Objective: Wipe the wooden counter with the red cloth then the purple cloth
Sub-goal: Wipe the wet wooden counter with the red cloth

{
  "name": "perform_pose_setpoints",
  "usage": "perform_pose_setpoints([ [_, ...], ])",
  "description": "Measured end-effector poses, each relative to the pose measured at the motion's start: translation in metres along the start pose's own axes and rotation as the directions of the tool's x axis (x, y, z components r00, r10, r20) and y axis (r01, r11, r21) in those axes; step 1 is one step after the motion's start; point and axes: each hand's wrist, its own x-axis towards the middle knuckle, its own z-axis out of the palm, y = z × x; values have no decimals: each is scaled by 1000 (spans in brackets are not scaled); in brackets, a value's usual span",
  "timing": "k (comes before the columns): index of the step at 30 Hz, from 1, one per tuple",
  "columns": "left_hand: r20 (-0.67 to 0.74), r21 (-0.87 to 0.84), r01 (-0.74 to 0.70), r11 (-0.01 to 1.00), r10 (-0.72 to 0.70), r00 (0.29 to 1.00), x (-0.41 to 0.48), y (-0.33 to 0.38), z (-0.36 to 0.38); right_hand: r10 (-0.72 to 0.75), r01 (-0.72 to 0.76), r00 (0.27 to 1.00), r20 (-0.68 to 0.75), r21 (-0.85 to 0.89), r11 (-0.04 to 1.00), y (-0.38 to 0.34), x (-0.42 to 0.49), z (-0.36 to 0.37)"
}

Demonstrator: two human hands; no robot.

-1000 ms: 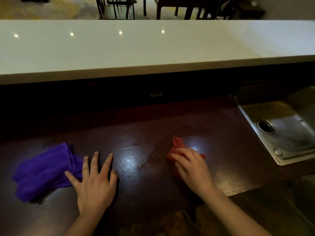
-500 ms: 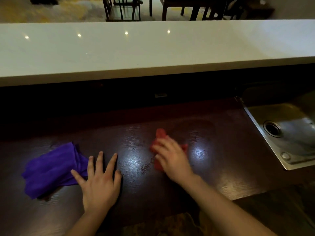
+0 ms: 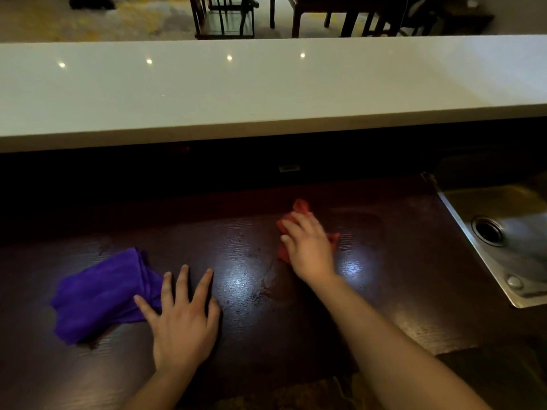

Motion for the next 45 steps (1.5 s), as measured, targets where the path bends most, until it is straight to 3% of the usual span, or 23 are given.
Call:
perform_pose_setpoints([
  [2, 1, 10, 1, 1000, -1, 1000, 0, -1, 2, -163, 162, 983, 83, 27, 986, -33, -9, 14],
  [5, 12, 22, 11, 1000, -11, 1000, 1, -2, 4, -452, 440, 875, 174, 105, 892, -60, -47, 22],
  [7, 16, 22, 10, 1000, -10, 1000, 2, -2, 5, -524, 505, 834, 173, 142, 851, -52, -69, 14],
  [9, 12, 13, 9, 1000, -9, 1000, 3, -1, 4, -433, 423, 896, 97, 104, 900, -32, -72, -1],
  [11, 5, 9, 7, 1000, -7, 1000, 1, -1, 3, -234, 235, 972, -24, 63, 970, -13, -63, -17],
  [13, 10, 10, 2, 1000, -2, 1000, 1, -1, 1, -64, 76, 996, -70, 186, 980, -5, -52, -29],
  [16, 12, 2, 7, 1000, -7, 1000, 1, 1, -2, 188, -129, 980, -70, 502, 855, 1, -32, -39],
  [18, 18, 6, 7, 1000, -7, 1000, 0, 3, -2, 298, -252, 954, 10, 559, 790, 9, -22, -40],
  [21, 18, 4, 3, 1000, -3, 1000, 1, 2, -2, 296, -316, 949, 113, 318, 894, 17, -23, -41],
  [23, 21, 5, 4, 1000, -4, 1000, 1, 1, -2, 253, -246, 967, -33, 140, 959, 24, -30, -46],
  [26, 5, 8, 2, 1000, -2, 1000, 1, 1, 0, 192, -134, 958, -213, 261, 956, 18, -48, -51],
  [27, 2, 9, -1, 1000, 1, 1000, 1, 1, 0, 78, -40, 978, -193, 192, 981, 10, -58, -50],
  [29, -9, 7, -9, 1000, 9, 1000, 2, 0, 1, -239, 239, 971, 4, -44, 970, -4, -79, -36],
  [30, -14, 8, -12, 1000, 12, 1000, 2, -1, 2, -289, 301, 952, 104, -146, 942, -3, -83, -30],
  [31, -18, 9, -16, 1000, 16, 1000, 1, -1, 3, -265, 290, 954, 141, -201, 936, 4, -79, -26],
  [33, -30, 7, -19, 1000, 19, 999, 2, -2, 5, -113, 129, 989, 93, -200, 971, 23, -59, -24],
  [35, -28, 15, -20, 1000, 20, 999, 3, -2, 6, 82, -80, 996, 20, -119, 990, 34, -31, -27],
  [37, -18, 24, -19, 1000, 19, 1000, 3, -4, 8, 181, -181, 983, -15, 17, 983, 21, -14, -21],
  [38, -15, 24, -20, 1000, 20, 1000, 3, -5, 8, 143, -142, 990, -15, 62, 988, 3, -14, -13],
  [40, -18, 24, -20, 999, 21, 1000, 2, -5, 8, -101, 99, 995, 6, 115, 988, -40, -31, 8],
  [42, -20, 21, -16, 1000, 16, 1000, 2, -4, 8, -378, 367, 920, 103, 112, 924, -69, -57, 23],
  [45, -24, 17, -27, 999, 27, 999, 3, -6, 10, -514, 499, 828, 223, 125, 857, -71, -82, 27],
])
